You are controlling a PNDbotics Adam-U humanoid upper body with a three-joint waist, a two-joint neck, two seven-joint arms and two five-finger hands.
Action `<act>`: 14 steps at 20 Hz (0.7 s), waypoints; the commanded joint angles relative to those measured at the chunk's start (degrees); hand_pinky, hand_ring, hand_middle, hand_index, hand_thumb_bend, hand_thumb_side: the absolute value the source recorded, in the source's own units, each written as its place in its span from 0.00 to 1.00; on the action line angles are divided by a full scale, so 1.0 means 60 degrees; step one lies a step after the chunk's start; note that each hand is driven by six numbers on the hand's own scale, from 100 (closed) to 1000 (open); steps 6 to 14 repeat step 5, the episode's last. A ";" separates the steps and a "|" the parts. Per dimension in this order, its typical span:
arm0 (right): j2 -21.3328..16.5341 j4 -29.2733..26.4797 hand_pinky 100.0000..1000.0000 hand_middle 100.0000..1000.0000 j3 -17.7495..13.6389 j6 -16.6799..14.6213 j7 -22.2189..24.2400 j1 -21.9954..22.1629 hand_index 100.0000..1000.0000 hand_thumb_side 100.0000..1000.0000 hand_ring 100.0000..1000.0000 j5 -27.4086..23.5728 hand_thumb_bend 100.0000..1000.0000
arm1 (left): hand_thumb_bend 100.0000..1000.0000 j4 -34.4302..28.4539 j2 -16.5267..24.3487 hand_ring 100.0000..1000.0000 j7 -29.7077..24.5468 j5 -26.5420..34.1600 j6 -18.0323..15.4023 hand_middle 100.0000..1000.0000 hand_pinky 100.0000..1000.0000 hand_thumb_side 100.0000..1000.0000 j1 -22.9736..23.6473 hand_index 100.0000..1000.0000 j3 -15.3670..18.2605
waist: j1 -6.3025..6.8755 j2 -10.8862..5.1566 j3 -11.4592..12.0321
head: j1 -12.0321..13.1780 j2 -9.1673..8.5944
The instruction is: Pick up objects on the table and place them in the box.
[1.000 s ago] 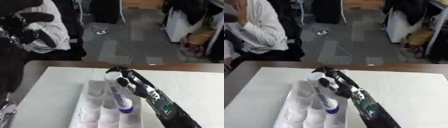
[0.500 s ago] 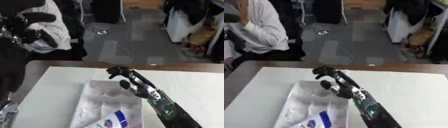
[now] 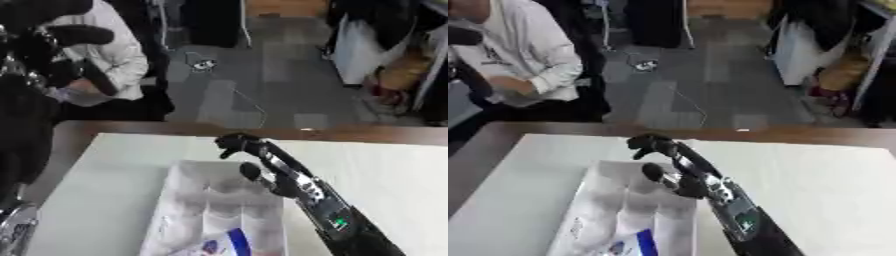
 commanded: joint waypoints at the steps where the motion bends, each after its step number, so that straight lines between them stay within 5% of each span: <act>1: -0.0155 -0.0057 0.81 0.84 -0.0155 0.0020 -0.0149 -0.0052 0.85 0.98 0.70 0.0144 0.43 | 0.49 -0.0169 0.0139 0.66 0.0016 -0.0050 0.0034 0.77 0.37 0.89 -0.0072 0.83 0.0031 | 0.0046 -0.0189 -0.0027 | 0.0055 -0.0097; 14: -0.0250 -0.0002 0.81 0.84 -0.0323 0.0084 -0.0376 0.0102 0.84 0.97 0.70 0.0268 0.42 | 0.49 -0.0169 0.0196 0.66 0.0024 -0.0082 0.0037 0.77 0.37 0.89 0.0022 0.83 0.0045 | 0.0080 -0.0226 -0.0120 | -0.0018 -0.0057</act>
